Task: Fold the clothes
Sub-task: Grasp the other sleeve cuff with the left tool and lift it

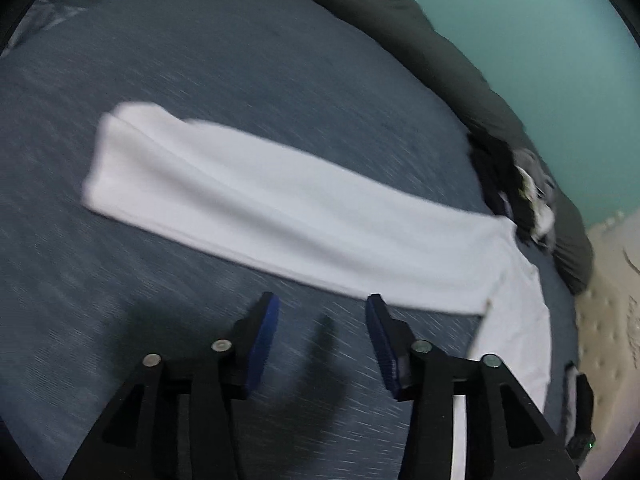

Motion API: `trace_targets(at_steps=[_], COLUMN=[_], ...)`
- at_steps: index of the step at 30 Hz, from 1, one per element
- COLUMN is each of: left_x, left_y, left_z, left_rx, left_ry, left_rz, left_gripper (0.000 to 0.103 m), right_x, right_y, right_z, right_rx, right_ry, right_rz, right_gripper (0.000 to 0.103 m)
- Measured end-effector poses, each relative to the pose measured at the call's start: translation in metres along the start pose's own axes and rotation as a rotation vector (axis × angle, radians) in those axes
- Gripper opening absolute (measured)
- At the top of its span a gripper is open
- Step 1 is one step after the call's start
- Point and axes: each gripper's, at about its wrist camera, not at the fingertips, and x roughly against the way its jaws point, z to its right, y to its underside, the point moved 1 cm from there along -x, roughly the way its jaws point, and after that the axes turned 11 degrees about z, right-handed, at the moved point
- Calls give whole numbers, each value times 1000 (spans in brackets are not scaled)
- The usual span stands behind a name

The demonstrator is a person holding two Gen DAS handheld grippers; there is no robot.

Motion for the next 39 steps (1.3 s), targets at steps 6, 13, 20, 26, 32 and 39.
trace_targets(at_steps=[6, 13, 20, 26, 32, 39], left_x=[12, 0, -19, -28, -41, -40], left_y=[-37, -65, -83, -84, -80, -84], left_z=[-37, -67, -96, -101, -82, -47], left_rx=[-23, -49, -6, 20, -14, -72], left_ry=[-129, -232, -255, -208, -130, -67], left_rz=[36, 31, 9, 31, 21, 33], left_gripper=[58, 59, 59, 59, 40, 7], right_x=[2, 1, 2, 4, 6, 9], right_y=[-2, 0, -1, -2, -2, -4], right_z=[4, 9, 14, 17, 18, 19], right_rx=[3, -20, -23, -24, -27, -35], right_ry=[-4, -14, 0, 7, 6, -2], right_rz=[9, 1, 6, 11, 10, 16], right_gripper=[33, 33, 41, 41, 41, 41])
